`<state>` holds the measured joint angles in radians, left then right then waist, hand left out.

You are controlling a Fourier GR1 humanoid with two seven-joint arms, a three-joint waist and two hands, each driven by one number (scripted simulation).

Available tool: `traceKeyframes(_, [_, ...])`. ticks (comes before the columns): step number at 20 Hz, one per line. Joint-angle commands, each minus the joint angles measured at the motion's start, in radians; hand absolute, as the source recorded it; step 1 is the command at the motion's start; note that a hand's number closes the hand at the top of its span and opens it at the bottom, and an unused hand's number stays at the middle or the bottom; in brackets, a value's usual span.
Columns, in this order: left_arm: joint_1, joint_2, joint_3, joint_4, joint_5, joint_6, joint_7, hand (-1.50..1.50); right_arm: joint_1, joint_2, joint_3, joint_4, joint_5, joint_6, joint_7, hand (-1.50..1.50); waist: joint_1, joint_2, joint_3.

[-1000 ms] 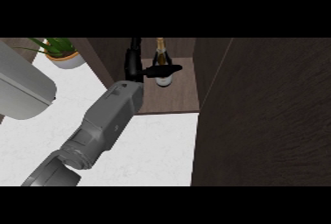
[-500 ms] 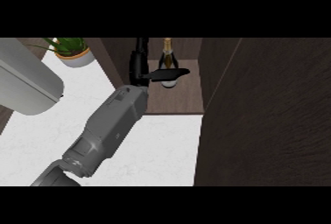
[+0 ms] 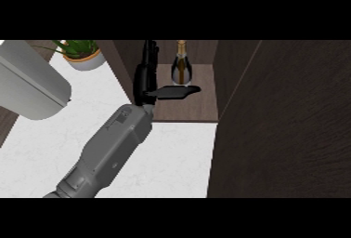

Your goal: Pick up the wine, place it into the cabinet and close the cabinet

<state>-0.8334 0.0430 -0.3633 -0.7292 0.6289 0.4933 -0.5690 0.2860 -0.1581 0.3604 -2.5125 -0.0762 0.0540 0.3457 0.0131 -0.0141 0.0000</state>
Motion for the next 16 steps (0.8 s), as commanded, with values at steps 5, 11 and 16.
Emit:
traceKeyframes(5, [0.262, 0.030, -0.123, -0.390, -0.039, 0.056, 0.095, -1.50, 0.032, -0.027, -0.012, -0.219, -0.035, -0.028, 0.101, -1.50, 0.011, -0.004, 0.000])
traceKeyframes(11, [0.451, 0.040, -0.213, -0.629, -0.091, 0.119, 0.112, -1.50, -0.021, -0.032, 0.002, -0.208, -0.024, -0.038, 0.123, -1.50, -0.002, 0.005, 0.000])
traceKeyframes(16, [0.618, 0.128, -0.252, -0.844, -0.110, 0.121, 0.129, -1.50, 0.010, -0.056, -0.002, -0.223, -0.020, -0.034, 0.126, -1.50, -0.005, 0.005, 0.000])
